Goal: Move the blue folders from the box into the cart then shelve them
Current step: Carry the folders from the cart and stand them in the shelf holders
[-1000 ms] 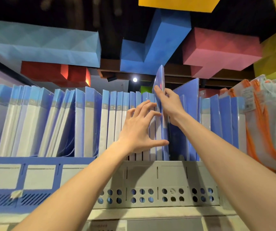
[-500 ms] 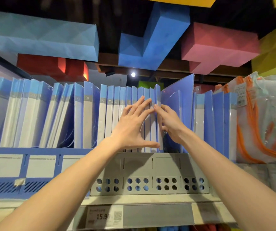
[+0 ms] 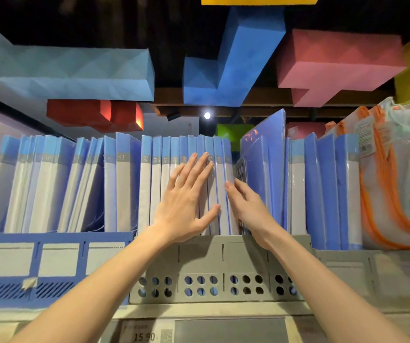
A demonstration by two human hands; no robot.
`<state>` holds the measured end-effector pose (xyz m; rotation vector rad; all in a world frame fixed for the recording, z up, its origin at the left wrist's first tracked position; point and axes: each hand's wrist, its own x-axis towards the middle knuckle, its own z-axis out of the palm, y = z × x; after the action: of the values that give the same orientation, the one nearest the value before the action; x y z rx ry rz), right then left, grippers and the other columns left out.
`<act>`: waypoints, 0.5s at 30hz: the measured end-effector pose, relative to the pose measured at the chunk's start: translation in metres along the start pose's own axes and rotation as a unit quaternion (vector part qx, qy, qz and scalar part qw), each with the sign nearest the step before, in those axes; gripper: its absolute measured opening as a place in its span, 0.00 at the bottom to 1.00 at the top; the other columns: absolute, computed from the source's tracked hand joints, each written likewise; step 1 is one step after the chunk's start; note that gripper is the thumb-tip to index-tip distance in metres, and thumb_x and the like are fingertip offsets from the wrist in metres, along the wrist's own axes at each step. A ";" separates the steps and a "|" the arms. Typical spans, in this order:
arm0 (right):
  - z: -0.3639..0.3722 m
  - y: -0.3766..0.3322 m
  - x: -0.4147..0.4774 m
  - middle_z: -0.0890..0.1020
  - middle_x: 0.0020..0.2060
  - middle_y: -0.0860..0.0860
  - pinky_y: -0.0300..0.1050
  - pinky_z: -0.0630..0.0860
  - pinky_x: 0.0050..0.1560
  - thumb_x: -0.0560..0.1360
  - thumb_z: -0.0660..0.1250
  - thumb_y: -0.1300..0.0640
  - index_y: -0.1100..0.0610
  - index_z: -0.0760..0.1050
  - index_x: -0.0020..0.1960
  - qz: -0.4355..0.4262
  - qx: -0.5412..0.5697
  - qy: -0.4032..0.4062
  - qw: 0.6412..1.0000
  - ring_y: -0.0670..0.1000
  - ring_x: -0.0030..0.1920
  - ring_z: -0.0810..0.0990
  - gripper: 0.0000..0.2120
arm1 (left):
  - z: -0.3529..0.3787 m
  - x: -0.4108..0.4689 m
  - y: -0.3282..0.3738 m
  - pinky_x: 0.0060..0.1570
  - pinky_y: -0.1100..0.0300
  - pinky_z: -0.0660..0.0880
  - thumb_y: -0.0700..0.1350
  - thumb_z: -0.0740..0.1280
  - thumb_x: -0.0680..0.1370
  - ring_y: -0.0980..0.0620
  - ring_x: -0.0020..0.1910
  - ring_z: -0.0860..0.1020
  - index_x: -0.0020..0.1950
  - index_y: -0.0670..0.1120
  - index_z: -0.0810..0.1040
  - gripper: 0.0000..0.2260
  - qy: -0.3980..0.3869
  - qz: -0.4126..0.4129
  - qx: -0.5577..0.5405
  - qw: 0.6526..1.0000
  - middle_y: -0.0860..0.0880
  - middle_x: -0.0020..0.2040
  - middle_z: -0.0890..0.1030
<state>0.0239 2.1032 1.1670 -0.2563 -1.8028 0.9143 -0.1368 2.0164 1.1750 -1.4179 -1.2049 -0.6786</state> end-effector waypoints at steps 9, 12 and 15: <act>0.003 0.014 0.005 0.69 0.74 0.45 0.57 0.71 0.70 0.79 0.55 0.34 0.43 0.57 0.79 -0.042 -0.040 0.010 0.998 0.51 0.72 0.70 0.31 | 0.004 -0.002 0.002 0.80 0.48 0.44 0.62 0.60 0.80 0.51 0.82 0.45 0.83 0.48 0.52 0.37 -0.002 -0.010 0.014 1.000 0.51 0.83 0.47; 0.001 0.013 0.002 0.69 0.74 0.46 0.52 0.73 0.68 0.79 0.57 0.36 0.45 0.57 0.80 -0.045 -0.044 0.008 0.998 0.51 0.71 0.71 0.32 | 0.004 -0.002 0.003 0.80 0.48 0.43 0.61 0.59 0.81 0.51 0.82 0.44 0.83 0.48 0.51 0.36 -0.017 -0.014 0.026 0.999 0.50 0.83 0.46; 0.000 0.010 -0.007 0.72 0.72 0.47 0.53 0.76 0.66 0.81 0.57 0.39 0.45 0.56 0.80 -0.049 -0.085 0.003 0.995 0.51 0.68 0.74 0.30 | 0.003 -0.007 0.007 0.80 0.47 0.42 0.59 0.57 0.82 0.51 0.82 0.42 0.83 0.48 0.49 0.33 -0.040 -0.027 0.028 0.998 0.51 0.83 0.44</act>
<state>0.0245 2.1061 1.1556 -0.2751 -1.8735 0.6925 -0.1331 2.0182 1.1655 -1.3801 -1.3205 -0.6250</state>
